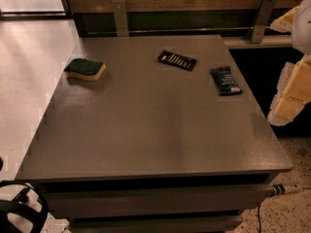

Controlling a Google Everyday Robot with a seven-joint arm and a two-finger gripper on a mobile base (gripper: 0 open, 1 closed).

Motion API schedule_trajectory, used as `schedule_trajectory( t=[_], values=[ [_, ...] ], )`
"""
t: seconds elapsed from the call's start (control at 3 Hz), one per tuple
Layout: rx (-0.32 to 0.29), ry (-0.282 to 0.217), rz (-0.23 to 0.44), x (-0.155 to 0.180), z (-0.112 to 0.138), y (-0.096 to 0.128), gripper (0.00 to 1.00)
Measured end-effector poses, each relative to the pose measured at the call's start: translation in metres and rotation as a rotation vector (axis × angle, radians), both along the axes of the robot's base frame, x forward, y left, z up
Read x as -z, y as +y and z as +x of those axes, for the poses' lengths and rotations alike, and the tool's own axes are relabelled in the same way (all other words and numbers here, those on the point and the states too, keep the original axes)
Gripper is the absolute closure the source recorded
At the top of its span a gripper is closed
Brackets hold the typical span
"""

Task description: Move rxbar blueberry near sponge

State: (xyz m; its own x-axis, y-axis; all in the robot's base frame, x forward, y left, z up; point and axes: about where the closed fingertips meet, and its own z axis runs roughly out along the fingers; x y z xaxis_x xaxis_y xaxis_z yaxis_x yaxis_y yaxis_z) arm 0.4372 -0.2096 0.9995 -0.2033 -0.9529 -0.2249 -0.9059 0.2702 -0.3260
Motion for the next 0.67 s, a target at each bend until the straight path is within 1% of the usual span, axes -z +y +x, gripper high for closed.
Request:
schedule_trajectory(
  t=[0.33,0.67],
  values=[
    [0.0,0.0,0.0,0.0,0.0,0.0,0.0],
    [0.021,-0.005,0.033,-0.0003,0.0034,-0.0047,0.0]
  ],
)
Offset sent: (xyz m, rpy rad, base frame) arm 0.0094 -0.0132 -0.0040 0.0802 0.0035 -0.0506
